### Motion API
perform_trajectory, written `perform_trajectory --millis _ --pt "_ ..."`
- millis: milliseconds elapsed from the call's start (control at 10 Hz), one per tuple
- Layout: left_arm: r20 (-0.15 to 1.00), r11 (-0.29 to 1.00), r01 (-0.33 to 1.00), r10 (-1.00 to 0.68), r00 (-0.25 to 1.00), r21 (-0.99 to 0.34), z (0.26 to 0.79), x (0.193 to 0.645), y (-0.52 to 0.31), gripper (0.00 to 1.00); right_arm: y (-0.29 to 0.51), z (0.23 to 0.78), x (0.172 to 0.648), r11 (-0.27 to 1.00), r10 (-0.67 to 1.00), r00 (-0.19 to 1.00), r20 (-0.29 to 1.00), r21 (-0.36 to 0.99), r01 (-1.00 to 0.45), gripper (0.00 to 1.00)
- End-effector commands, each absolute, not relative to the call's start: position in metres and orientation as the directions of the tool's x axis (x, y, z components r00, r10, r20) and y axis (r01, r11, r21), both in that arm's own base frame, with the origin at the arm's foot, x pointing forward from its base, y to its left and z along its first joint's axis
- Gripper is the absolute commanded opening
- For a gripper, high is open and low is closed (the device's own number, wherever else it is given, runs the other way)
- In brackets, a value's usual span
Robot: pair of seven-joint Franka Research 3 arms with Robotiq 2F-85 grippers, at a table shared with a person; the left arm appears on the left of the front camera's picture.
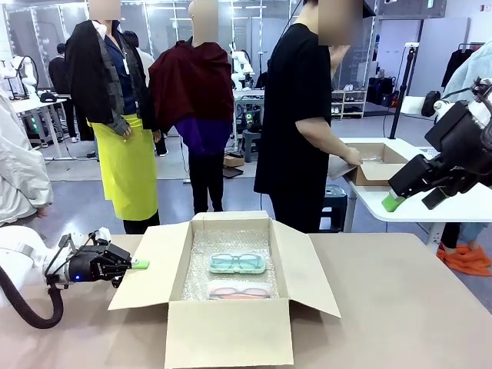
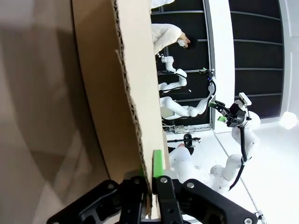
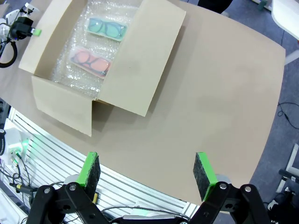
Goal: Pack the glasses set securely to prepare it for shipping.
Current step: Position the Package Box on the left side of the table.
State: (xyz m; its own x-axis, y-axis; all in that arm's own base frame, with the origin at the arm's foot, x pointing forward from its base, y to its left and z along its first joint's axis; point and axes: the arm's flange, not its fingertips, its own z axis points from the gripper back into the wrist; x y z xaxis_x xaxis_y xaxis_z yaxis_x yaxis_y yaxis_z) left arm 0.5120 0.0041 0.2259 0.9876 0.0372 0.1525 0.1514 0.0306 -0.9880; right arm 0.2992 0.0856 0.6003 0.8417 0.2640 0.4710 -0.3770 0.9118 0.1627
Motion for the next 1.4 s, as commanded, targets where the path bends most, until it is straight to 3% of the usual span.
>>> perform_trajectory --millis 0,400,900,1300 --pt "0.186 0.020 0.186 0.051 0.981 -0.982 0.230 0.503 0.002 0.00 0.087 0.601 0.300 0.909 0.273 0.833 0.482 0.155 -0.388 1.00" --pt "0.168 0.100 0.163 0.035 0.985 -0.982 0.243 0.505 0.016 0.00 0.087 0.601 0.300 0.909 0.273 0.833 0.482 0.155 -0.388 1.00" --pt "0.100 0.151 0.092 0.050 0.994 -0.984 0.269 0.499 0.107 0.00 0.087 0.601 0.300 0.909 0.273 0.833 0.482 0.155 -0.388 1.00" --pt "0.152 0.212 0.130 0.088 0.985 -0.969 0.285 0.491 0.193 0.00 0.087 0.601 0.300 0.909 0.273 0.833 0.482 0.155 -0.388 1.00"
